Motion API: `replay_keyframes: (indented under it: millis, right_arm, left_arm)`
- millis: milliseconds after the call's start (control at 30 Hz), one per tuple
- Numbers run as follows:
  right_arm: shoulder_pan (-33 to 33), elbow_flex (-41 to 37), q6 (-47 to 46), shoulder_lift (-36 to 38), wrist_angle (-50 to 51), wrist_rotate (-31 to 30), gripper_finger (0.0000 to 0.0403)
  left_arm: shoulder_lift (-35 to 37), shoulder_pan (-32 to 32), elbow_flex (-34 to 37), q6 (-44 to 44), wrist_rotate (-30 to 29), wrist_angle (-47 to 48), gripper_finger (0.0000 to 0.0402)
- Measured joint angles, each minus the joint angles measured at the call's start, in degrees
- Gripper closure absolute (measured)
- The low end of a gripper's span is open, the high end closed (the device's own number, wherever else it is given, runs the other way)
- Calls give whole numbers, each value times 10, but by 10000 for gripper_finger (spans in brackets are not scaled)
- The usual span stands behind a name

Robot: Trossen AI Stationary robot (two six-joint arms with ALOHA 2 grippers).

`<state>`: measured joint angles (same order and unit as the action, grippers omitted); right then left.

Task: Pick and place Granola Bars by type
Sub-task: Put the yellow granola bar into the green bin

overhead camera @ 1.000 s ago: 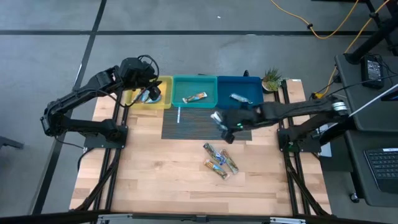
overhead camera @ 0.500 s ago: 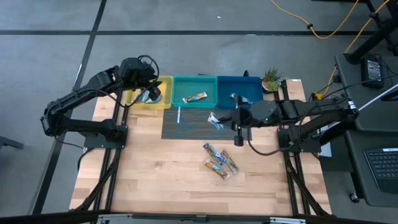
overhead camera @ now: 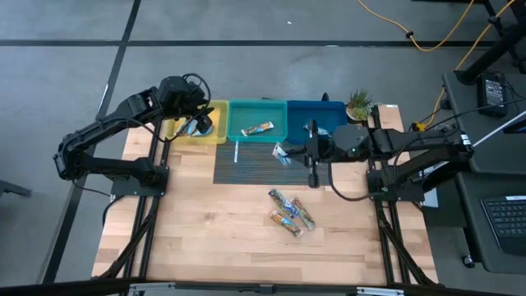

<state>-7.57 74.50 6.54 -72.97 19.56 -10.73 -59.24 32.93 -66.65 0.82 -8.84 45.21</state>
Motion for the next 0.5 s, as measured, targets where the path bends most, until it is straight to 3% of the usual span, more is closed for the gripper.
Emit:
replay_keyframes:
  millis: [300,500]
  right_arm:
    - [134,-1,-25,-13,41,11,385]
    - [259,-1,29,-60,35,131,397]
  left_arm:
    - [0,0,0,-26,-6,0,249]
    - [0,0,0,-21,-6,-4,249]
